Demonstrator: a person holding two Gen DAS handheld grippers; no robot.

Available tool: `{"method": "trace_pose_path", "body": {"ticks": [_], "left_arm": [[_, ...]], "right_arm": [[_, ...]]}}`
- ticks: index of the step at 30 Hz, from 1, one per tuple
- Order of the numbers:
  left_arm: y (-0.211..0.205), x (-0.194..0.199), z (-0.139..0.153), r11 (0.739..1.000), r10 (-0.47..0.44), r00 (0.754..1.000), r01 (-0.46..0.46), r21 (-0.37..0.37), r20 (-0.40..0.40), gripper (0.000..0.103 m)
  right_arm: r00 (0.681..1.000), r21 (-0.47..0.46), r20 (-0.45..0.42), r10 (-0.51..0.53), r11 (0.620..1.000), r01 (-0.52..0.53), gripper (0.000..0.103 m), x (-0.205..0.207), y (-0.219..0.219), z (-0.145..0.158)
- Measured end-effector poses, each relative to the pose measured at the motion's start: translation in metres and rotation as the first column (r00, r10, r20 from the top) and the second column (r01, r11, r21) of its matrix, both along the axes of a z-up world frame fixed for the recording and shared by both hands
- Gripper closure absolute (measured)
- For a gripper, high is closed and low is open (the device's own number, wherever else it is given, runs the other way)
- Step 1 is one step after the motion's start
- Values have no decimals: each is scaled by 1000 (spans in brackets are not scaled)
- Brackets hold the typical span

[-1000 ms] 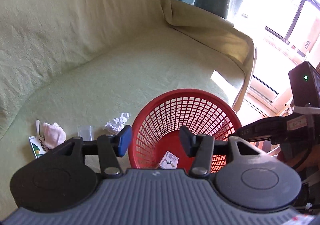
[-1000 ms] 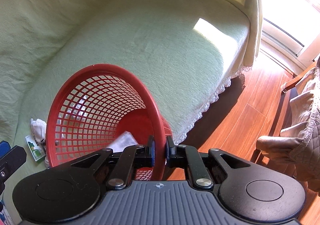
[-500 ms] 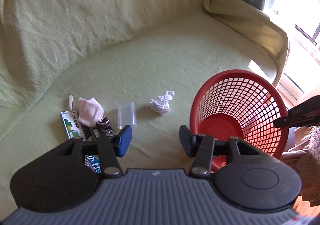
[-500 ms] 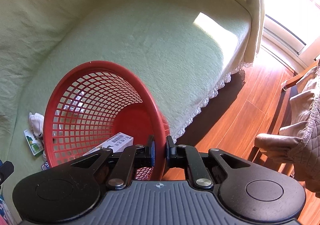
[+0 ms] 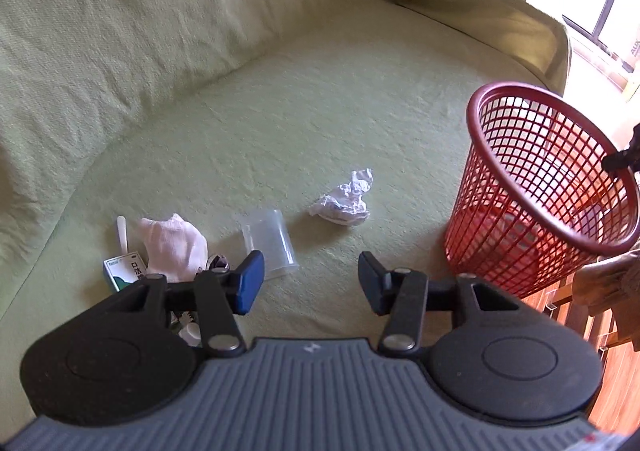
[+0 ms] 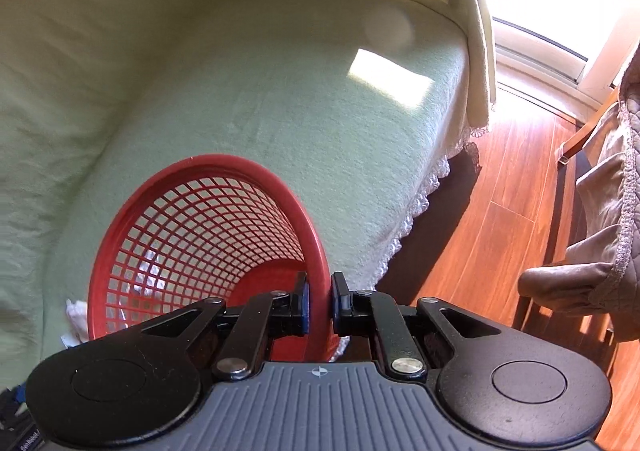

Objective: Organize objects
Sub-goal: 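Reach the left tool to the crumpled white tissue and grasp it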

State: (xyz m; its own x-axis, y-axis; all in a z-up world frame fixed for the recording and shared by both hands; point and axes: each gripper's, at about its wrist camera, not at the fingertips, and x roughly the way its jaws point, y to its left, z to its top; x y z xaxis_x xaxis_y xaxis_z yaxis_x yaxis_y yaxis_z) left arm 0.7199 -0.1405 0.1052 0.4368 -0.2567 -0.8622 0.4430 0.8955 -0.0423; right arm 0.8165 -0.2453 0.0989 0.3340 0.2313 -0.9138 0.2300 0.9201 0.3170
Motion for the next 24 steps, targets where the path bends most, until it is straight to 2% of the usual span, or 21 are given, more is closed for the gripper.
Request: {"method": "trace_pose_path", "body": {"ticks": [4,6,12,16,18,20,24], "left_arm": [[-7,21,-19,999,-33,999,33,1,-3,56],[-11,34,-27,999,-43,999,43,-2,-11,56],[-22,60,-42,998,-68,997,68,-10,-19,57],[-30,69,-57,996,-82,996,81,-20,-30,57],[-36,73,-67,995,-97,994,96,-12,-42,57],[-40,75,-77,993,-118,992,118,-9,-54,57],[-51,79,-93,986,-164,984,165,10,-65,57]], "right_arm": [[991,96,83,-109,990,101,97,12,-18,15],[984,84,125,-127,990,117,97,17,-19,22],[950,159,216,-227,968,195,97,28,-31,29],[958,185,161,-236,961,206,97,34,-32,10],[964,105,147,-221,973,207,96,34,-34,6],[976,47,85,-198,980,195,96,39,-39,2],[994,-48,3,-107,993,107,96,44,-41,-5]]}}
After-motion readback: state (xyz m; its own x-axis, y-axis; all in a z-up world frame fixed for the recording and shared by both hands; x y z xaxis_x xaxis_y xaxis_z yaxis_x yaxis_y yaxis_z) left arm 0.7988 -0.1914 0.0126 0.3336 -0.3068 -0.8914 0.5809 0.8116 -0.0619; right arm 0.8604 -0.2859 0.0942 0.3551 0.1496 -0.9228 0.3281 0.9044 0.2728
